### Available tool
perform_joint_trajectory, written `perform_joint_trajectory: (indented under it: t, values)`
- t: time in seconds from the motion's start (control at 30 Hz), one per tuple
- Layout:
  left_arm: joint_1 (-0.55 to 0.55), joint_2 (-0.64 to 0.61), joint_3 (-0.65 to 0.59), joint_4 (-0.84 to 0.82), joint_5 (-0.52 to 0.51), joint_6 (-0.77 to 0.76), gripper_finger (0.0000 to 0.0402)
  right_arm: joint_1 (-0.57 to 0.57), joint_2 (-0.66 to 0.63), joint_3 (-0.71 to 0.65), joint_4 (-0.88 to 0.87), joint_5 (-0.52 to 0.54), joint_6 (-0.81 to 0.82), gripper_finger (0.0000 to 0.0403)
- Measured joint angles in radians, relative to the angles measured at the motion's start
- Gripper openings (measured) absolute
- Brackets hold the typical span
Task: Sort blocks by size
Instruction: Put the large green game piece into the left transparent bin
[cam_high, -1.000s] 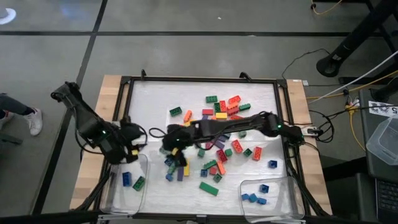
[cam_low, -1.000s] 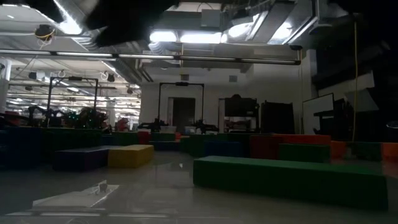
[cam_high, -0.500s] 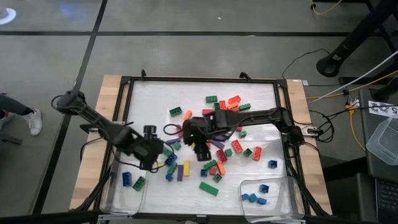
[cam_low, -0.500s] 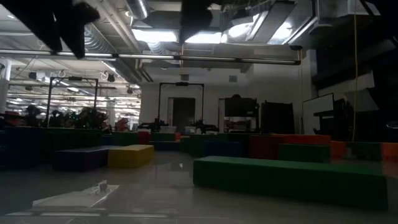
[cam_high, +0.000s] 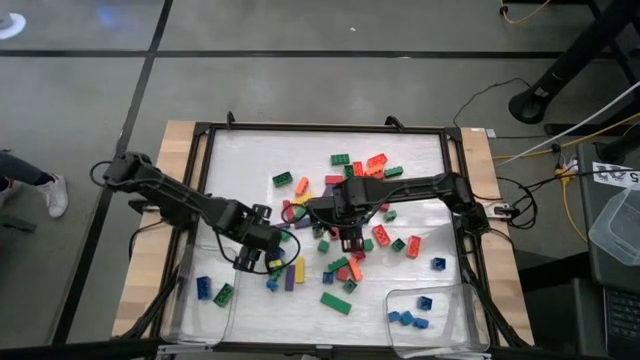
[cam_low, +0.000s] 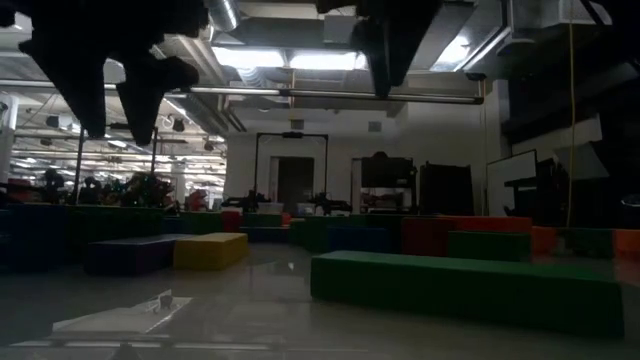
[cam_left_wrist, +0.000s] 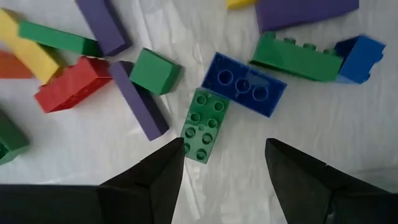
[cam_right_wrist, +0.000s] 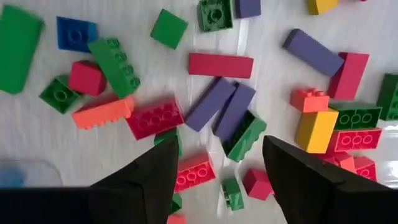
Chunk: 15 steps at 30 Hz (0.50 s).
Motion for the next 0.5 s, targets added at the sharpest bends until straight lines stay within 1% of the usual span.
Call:
perform_joint_trajectory:
  t: [0.1,0.23,0.33,0.5]
  values:
    - [0.006,0.033,0.000,0.001,0.018,0.027,0.0211,0.000,-0.020,-0.029,-0.002,0.000,-0.003,0.0231]
    - [0.010,0.081,0.000,0.009,0.022,0.066,0.0211,0.000,-0.096,-0.119,-0.001,0.000,-0.001,0.0231]
    - [0.012,0.117,0.000,0.029,0.023,0.103,0.0211,0.000,-0.161,-0.205,0.006,0.018,0.033,0.0231]
    - [0.012,0.165,0.000,0.041,0.023,0.135,0.0211,0.000,-0.277,-0.364,0.093,0.029,0.107,0.0231]
